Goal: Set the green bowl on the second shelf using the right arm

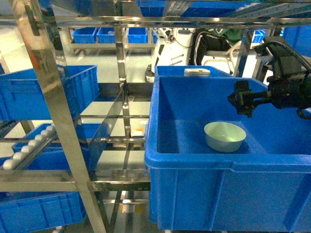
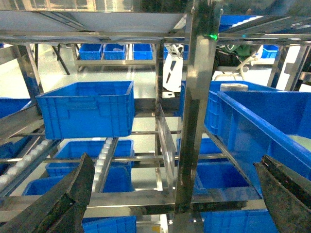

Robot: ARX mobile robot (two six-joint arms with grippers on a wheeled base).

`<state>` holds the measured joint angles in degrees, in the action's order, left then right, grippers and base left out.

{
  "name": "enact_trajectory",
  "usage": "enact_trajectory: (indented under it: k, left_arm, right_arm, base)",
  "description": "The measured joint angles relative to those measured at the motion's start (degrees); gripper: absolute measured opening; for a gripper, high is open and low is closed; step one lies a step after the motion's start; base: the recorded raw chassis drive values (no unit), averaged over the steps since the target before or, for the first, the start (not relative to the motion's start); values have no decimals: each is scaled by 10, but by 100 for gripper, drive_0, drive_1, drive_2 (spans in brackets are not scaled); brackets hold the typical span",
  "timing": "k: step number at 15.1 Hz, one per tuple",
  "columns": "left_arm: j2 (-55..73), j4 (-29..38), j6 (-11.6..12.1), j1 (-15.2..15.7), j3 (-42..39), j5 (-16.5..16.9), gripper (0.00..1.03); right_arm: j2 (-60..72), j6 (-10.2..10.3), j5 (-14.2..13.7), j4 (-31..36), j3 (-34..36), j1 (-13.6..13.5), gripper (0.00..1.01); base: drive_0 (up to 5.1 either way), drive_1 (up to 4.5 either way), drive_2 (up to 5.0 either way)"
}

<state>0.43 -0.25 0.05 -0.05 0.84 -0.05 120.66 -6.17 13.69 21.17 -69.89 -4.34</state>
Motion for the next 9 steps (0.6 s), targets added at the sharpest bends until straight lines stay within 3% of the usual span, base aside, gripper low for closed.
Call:
enact_trajectory:
  k: [5,9]
  left_arm:
    - [0,0,0,0,0,0,98]
    - [0,0,0,0,0,0,98]
  right_arm:
    - [-139,-1,-14,76,215,-9,98]
    - [-312,18,-20,54,325,3,98]
  base:
    - [0,0,0]
    - [0,0,0]
